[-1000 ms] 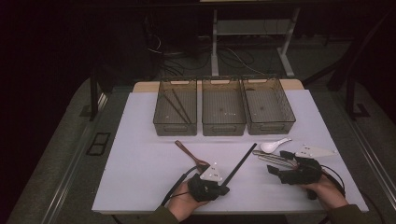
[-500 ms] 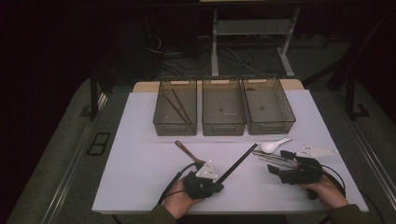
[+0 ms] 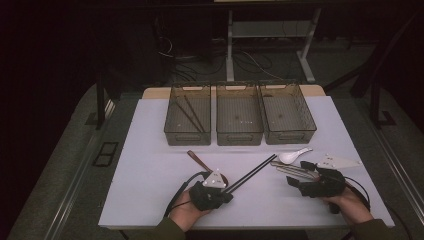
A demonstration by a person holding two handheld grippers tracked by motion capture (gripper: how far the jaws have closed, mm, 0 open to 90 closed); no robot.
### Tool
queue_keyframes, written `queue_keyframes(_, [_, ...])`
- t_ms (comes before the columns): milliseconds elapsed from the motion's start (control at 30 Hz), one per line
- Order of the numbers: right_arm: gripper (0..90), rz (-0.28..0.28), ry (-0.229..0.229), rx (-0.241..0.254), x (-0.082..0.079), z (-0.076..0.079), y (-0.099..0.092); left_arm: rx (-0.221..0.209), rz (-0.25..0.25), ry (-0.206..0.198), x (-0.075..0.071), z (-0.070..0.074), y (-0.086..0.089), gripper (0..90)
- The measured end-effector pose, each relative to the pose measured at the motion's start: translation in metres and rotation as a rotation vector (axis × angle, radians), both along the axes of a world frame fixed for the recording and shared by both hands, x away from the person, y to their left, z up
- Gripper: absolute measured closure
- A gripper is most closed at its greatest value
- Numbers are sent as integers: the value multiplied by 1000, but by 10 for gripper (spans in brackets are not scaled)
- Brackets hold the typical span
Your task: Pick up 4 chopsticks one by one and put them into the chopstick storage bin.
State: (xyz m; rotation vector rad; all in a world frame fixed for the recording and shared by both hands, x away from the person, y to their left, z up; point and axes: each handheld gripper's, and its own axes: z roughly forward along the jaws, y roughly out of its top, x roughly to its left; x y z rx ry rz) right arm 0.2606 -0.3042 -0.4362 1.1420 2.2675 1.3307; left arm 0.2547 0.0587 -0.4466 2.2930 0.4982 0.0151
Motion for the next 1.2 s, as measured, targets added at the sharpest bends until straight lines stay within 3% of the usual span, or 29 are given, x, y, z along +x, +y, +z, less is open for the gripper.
queue_keyframes(133, [182, -1, -3, -1, 0, 0, 0, -37, 15, 15, -1, 6, -2, 850])
queue_keyframes(200, [182, -1, -2, -1, 0, 0, 0, -45, 15, -2, 2, 11, -3, 822])
queue_keyframes(333, [182, -1, -3, -2, 1, 0, 0, -67, 57, -22, 12, 18, -5, 733])
queue_keyframes(500, [182, -1, -2, -1, 0, 0, 0, -71, 113, -17, 30, 17, -9, 661])
queue_keyframes(733, [182, -2, -1, 0, 1, 0, 0, -58, 147, -3, 49, 10, -23, 676])
queue_keyframes(800, [182, -1, -3, 0, 1, 0, 0, -48, 133, -8, 52, 8, -28, 687])
queue_keyframes(1033, [182, -1, -2, 1, 1, -1, 0, -13, 141, -18, 54, -1, -37, 752])
queue_keyframes(1200, [182, 1, -2, -1, 1, -1, 0, -38, 149, -13, 53, -3, -38, 779])
